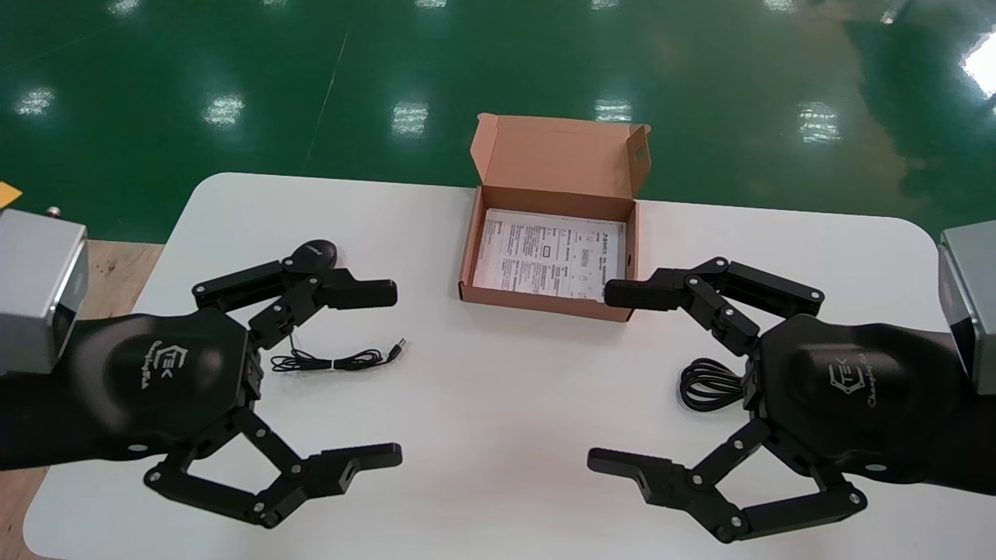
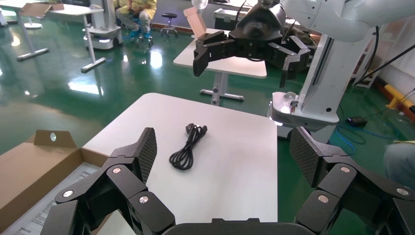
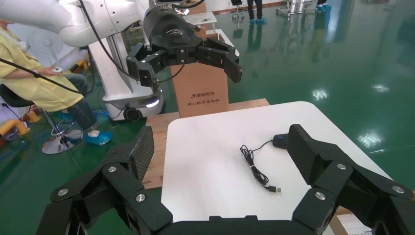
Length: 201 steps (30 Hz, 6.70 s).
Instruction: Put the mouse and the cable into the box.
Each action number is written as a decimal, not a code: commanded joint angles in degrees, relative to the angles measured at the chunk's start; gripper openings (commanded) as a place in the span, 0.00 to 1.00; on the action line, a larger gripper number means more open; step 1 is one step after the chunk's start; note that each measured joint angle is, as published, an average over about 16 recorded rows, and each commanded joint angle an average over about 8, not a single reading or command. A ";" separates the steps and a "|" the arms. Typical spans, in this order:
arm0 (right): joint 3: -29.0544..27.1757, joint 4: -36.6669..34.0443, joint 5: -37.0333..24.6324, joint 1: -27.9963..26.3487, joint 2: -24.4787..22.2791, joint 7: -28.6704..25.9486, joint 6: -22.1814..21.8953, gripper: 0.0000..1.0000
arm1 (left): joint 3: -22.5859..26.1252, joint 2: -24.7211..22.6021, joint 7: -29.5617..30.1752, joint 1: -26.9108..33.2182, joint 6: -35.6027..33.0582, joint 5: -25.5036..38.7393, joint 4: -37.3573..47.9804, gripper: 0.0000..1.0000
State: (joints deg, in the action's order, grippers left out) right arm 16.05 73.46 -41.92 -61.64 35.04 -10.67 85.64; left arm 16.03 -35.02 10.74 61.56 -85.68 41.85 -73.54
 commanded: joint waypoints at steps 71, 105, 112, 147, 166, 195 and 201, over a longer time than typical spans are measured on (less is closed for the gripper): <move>22.28 -49.40 -51.94 -29.86 10.00 46.78 -3.82 1.00 | 36.80 -29.31 -36.75 39.56 5.31 53.40 59.88 1.00; 23.50 -64.91 -54.55 -35.03 15.97 54.21 -8.28 0.00 | 36.73 -32.46 -43.84 40.90 12.96 53.86 70.47 0.00; 23.43 -64.65 -54.40 -34.94 15.86 54.11 -8.20 0.00 | 36.70 -32.40 -43.76 40.86 12.79 53.81 70.25 0.00; 22.52 -60.81 -53.67 -39.01 15.68 54.95 -10.27 0.00 | 35.36 -29.54 -46.46 45.47 7.83 51.82 67.49 0.00; 21.08 -54.08 -52.48 -41.86 36.72 58.69 -30.45 0.00 | 33.30 -30.05 -45.97 68.79 16.81 51.71 58.96 0.00; 22.49 -65.47 -51.50 -39.05 41.73 73.96 -26.44 1.00 | 33.49 -31.25 -47.71 70.12 18.61 52.29 57.01 0.00; 22.63 -65.82 -51.20 -39.17 41.78 74.22 -26.42 1.00 | 32.96 -31.92 -48.98 69.43 17.36 51.09 57.00 0.00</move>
State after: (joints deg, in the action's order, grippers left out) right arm 38.44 7.46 -92.82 -101.28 76.49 63.10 59.36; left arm 48.88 -67.43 -38.49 130.74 -68.43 92.68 -16.31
